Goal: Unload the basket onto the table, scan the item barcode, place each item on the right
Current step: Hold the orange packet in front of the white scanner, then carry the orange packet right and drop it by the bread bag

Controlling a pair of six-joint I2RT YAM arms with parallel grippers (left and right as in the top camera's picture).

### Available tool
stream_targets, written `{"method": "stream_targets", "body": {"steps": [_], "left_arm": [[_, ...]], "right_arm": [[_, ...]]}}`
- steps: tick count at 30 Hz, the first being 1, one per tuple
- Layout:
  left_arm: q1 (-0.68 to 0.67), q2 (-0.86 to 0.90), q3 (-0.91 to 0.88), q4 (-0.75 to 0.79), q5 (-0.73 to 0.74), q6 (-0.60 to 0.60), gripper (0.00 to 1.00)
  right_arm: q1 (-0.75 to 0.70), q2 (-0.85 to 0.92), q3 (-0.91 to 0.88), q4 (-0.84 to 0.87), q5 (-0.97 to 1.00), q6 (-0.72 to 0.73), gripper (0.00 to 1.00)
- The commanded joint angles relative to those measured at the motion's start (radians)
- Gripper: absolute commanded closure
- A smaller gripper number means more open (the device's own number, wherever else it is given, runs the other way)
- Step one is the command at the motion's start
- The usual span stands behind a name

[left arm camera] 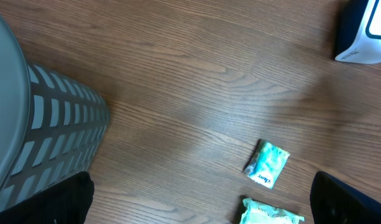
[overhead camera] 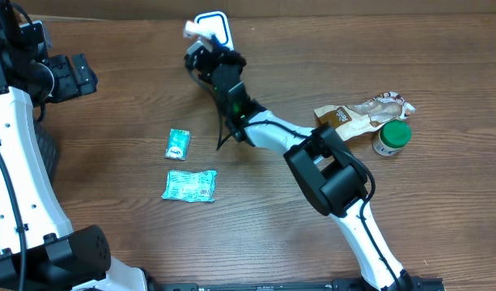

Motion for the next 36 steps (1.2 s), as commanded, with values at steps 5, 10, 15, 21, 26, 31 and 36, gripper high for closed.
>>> {"method": "stream_targets", "body": {"steps": [5,10,15,21,26,31,36], "left_arm": [[0.0,-0.003,0.008,0.003,-0.003,0.022,0.0],[0.0,-0.003,0.008,0.003,-0.003,0.022,0.0],[0.0,-0.003,0.008,0.004,-0.003,0.022,0.0],[0.0,-0.003,0.008,0.003,-0.003,0.022,0.0],[0.0,-0.003,0.008,0.004,-0.003,0.022,0.01],[0.0,-0.003,0.008,0.004,-0.003,0.022,0.0],[0.0,-0.003,0.008,0.003,-0.003,0.022,0.0]], "right_arm": [[0.055,-0.095,0.009,-0.03,0.13,0.007,0.96],[0.096,-0.173,0.009,-0.234,0.118,0.129,0.96],[0.101,-0.268,0.009,-0.504,-0.034,0.416,0.96],[0.079,-0.419,0.009,-0.858,-0.274,0.775,0.96],[0.034,-0.547,0.009,-1.247,-0.382,0.949,0.96],[-0.034,-0.57,0.005,-1.625,-0.381,1.118,0.96],[-0.137,-0.531,-0.038,-1.795,-0.381,1.205,0.96]]}}
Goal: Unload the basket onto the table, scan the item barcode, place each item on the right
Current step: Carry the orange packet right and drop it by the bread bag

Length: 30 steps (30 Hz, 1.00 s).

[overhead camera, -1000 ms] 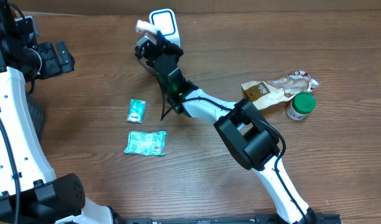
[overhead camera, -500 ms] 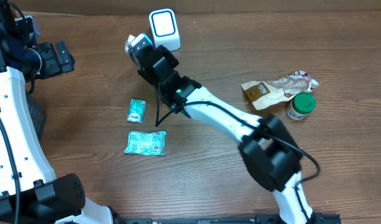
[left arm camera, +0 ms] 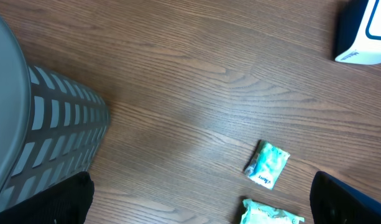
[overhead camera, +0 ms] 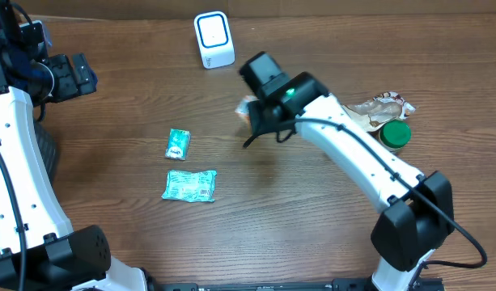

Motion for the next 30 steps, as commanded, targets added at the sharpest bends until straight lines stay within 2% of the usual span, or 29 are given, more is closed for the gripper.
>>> {"method": "stream_targets", "body": {"steps": [1,9,14,22,23,24,26,28,30], "left_arm": [[0.0,-0.003,0.008,0.001,-0.003,0.022,0.0],[0.0,-0.003,0.008,0.0,-0.003,0.022,0.0],[0.0,-0.003,0.008,0.001,-0.003,0.022,0.0],[0.0,-0.003,0.008,0.001,-0.003,0.022,0.0],[0.0,-0.003,0.008,0.0,-0.003,0.022,0.0],[0.0,-0.003,0.008,0.0,-0.003,0.022,0.0],[0.0,-0.003,0.008,0.0,-0.003,0.022,0.0],[0.0,-0.003,0.008,0.001,-0.003,0.022,0.0],[0.0,-0.003,0.008,0.001,-0.003,0.022,0.0]], "right_arm": [[-0.068,0.031,-0.039,-0.023,-0.009,0.112,0.96],[-0.24,0.037,-0.171,0.024,0.037,0.169,0.96],[-0.33,0.037,-0.192,0.002,0.038,0.168,0.96],[-0.398,0.037,-0.192,-0.063,0.06,0.164,0.96],[-0.403,0.037,-0.192,-0.07,0.06,0.164,0.92],[-0.407,0.037,-0.192,-0.076,0.06,0.16,0.79],[-0.411,0.037,-0.19,-0.086,0.06,0.156,0.47],[-0.411,0.037,-0.182,-0.098,0.058,0.153,0.37],[-0.411,0.037,-0.161,-0.109,0.034,0.121,0.36]]}}
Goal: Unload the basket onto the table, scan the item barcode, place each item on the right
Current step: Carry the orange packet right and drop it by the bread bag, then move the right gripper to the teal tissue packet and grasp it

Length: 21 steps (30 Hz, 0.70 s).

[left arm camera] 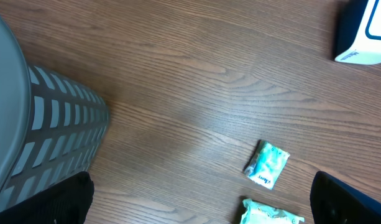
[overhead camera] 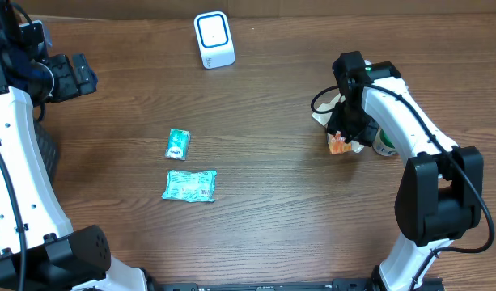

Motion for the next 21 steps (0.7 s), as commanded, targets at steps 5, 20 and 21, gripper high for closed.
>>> {"method": "stream_targets", "body": {"steps": [5,20,21], "left_arm": [[0.0,-0.003,0.008,0.001,-0.003,0.022,0.01],[0.0,-0.003,0.008,0.001,-0.003,0.022,0.01],[0.0,-0.003,0.008,0.001,-0.003,0.022,0.01]], "right_arm": [[0.003,-0.006,0.109,0.002,-0.193,-0.159,0.36],[0.258,0.064,0.122,0.583,-0.548,0.032,0.44],[0.281,0.077,0.122,0.602,-0.533,0.061,0.44]]}}
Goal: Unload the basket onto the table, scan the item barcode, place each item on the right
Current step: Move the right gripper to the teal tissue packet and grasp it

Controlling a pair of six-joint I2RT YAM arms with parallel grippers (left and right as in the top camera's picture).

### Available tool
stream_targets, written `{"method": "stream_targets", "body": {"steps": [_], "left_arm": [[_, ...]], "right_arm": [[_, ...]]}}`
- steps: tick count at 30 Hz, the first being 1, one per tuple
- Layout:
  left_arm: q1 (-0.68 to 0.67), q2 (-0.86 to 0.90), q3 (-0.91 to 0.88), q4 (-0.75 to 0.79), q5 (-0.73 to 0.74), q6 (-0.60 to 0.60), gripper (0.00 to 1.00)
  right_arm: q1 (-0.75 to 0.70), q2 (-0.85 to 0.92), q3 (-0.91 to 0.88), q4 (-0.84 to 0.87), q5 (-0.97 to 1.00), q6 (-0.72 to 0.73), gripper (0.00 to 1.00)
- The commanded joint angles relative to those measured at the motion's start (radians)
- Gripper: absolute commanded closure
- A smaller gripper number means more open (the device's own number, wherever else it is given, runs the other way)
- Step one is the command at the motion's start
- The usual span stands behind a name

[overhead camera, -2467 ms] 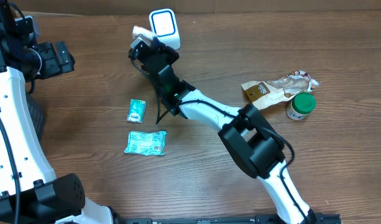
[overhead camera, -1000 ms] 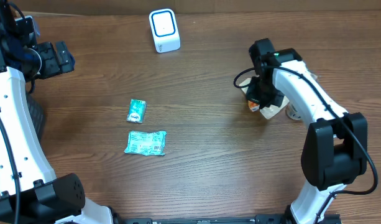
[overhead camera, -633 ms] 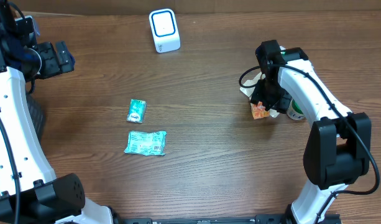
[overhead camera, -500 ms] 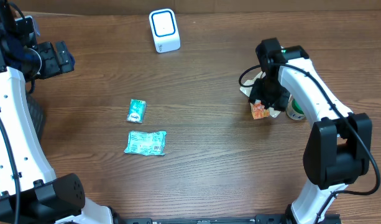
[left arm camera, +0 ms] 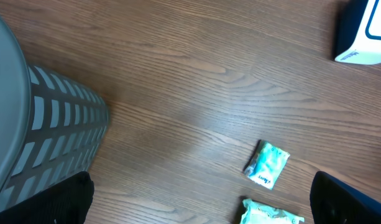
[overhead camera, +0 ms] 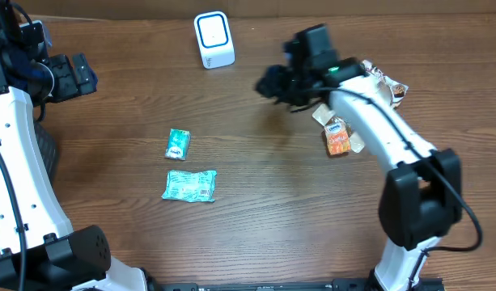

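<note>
The white barcode scanner (overhead camera: pixel 214 39) stands at the far edge of the table, and its corner (left arm camera: pixel 364 37) shows in the left wrist view. An orange packet (overhead camera: pixel 338 139) lies flat on the table at the right, free of any gripper. My right gripper (overhead camera: pixel 268 82) hangs left of it, between packet and scanner, apparently open with nothing in it. A small teal packet (overhead camera: pixel 177 144) (left arm camera: pixel 268 163) and a larger teal packet (overhead camera: pixel 188 185) (left arm camera: pixel 271 213) lie at left centre. My left gripper (overhead camera: pixel 69 75) (left arm camera: pixel 202 202) stays open over the far left, holding nothing.
A brown bag and crinkled wrapper (overhead camera: pixel 381 85) lie at the far right, partly under the right arm. A grey slatted bin (left arm camera: pixel 35 124) stands beyond the table's left edge, below my left gripper.
My right gripper was at the orange packet by the right-hand pile. Now the packet lies alone on the table and the gripper has moved left and farther back. The left arm has not moved.
My right gripper was at the scanner with an item held up to it. Then it was mid-table with the orange packet, then down at the right-hand pile with it. Now the packet rests there and the gripper is away from it.
</note>
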Motion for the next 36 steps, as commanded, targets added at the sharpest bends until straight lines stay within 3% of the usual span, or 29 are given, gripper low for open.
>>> {"method": "stream_targets", "body": {"steps": [1,18,36], "left_arm": [[0.0,-0.003,0.008,0.001,-0.003,0.022,0.01],[-0.001,-0.003,0.008,0.001,-0.003,0.022,0.01],[0.0,-0.003,0.008,0.001,-0.003,0.022,0.0]], "right_arm": [[0.079,0.06,0.01,0.043,0.005,0.135,0.44],[0.353,0.227,0.009,0.265,0.129,0.308,0.51],[0.407,0.316,0.009,0.301,0.1,0.332,0.6]]}}
